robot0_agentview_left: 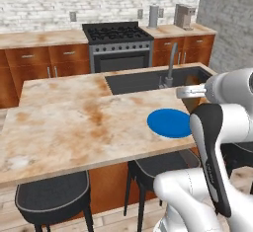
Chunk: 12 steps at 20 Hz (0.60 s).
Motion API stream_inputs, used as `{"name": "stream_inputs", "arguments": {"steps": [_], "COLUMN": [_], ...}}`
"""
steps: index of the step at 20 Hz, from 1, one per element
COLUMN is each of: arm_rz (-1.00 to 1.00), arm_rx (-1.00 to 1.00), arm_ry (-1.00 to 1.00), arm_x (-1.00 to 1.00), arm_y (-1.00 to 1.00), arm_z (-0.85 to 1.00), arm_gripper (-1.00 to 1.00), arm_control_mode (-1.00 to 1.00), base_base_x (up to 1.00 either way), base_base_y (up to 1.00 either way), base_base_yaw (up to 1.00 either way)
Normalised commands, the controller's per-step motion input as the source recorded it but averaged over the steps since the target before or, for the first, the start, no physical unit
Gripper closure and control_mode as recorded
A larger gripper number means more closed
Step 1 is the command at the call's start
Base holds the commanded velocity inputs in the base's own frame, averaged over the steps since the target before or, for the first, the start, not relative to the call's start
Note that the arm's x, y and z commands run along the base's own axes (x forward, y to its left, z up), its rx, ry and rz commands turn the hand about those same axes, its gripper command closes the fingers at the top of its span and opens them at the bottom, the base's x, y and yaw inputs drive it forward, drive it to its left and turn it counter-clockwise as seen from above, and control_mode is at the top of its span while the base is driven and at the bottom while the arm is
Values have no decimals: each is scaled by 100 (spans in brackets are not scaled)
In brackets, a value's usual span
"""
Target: Start the toaster. Once the lever pops up, take the bread to the plate on the dining counter.
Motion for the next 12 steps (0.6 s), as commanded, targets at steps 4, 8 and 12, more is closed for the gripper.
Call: {"name": "stream_inputs", "arguments": {"steps": [4, 8, 12], "arm_rz": [23, 23, 13], "arm_rx": [5, 1, 0], "arm_ry": [0, 0, 0], "arm_x": [20, 34, 43], "arm_y": [-69, -40, -6], "arm_z": [-43, -50, -46], "arm_gripper": [100, 100, 100], "arm_control_mode": [-100, -100, -100], "base_base_x": [0, 0, 0], "base_base_y": [0, 0, 0], "base_base_yaw": [0, 0, 0]}}
